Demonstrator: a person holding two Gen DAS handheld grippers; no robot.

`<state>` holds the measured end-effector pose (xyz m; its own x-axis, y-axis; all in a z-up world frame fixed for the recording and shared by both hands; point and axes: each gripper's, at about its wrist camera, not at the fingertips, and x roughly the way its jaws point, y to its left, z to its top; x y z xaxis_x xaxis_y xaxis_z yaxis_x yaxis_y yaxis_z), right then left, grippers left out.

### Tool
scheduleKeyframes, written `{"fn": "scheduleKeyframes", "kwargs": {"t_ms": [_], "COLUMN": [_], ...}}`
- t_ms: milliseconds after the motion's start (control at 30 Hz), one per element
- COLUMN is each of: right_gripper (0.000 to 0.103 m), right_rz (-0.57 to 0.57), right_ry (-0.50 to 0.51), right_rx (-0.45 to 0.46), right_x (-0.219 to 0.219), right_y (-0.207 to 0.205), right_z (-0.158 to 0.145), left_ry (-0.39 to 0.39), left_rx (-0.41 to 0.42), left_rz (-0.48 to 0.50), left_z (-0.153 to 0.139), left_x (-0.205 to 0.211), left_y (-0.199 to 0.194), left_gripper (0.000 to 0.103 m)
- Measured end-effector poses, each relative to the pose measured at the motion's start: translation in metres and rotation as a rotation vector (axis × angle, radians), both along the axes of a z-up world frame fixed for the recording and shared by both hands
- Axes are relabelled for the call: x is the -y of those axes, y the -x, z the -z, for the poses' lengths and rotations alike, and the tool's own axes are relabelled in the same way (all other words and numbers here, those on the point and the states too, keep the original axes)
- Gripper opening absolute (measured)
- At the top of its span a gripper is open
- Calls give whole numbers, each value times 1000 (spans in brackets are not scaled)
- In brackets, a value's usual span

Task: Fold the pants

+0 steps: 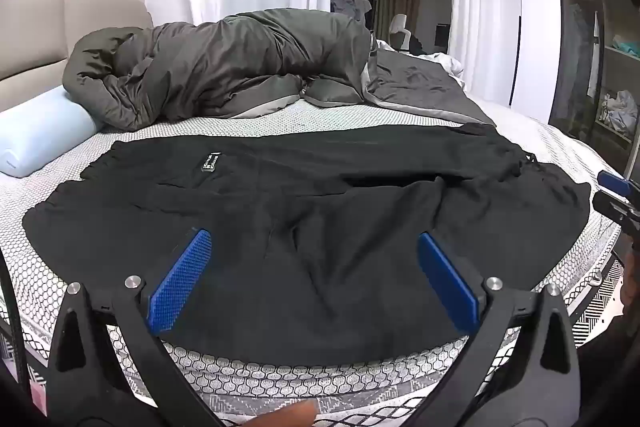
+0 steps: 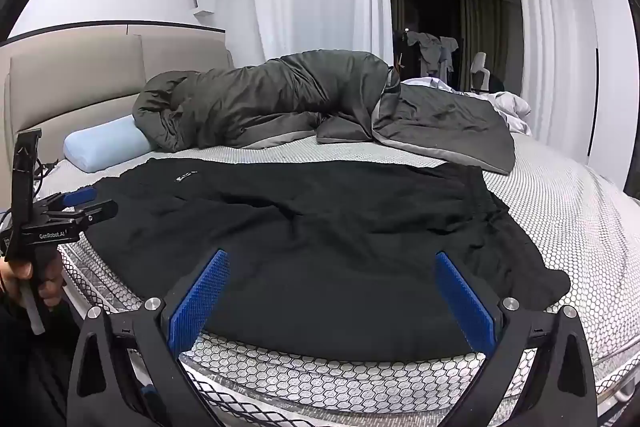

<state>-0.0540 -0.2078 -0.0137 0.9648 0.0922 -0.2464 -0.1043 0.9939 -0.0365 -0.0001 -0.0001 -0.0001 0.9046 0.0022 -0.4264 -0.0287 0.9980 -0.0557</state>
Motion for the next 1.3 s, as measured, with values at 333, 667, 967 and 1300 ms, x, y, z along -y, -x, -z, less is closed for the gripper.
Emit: {"fn": "scheduleKeyframes", "kwargs": {"t_ms": [333,667,967,1300], "right_gripper": [103,103,103,103], "right_rz": [-1,6,12,17], "right_ry": [-22,-22,-21,-25], "right_rx": [-1,3,2,-1], "right_x": [6,4,1,4], "right_y": [-2,-2,-2,-1], "right_z": [1,0,-1,-1], "left_ry": [13,3,3,1], "left_rx": [-4,-5,-4,-5], "left_rz": [-15,-14,-15,-15], "left_z": [-1,-3,-3,-2], "left_x": [-2,-1,-3,-3], "left_y": [-1,-1,0,0], "left_gripper": [102,102,102,102]}}
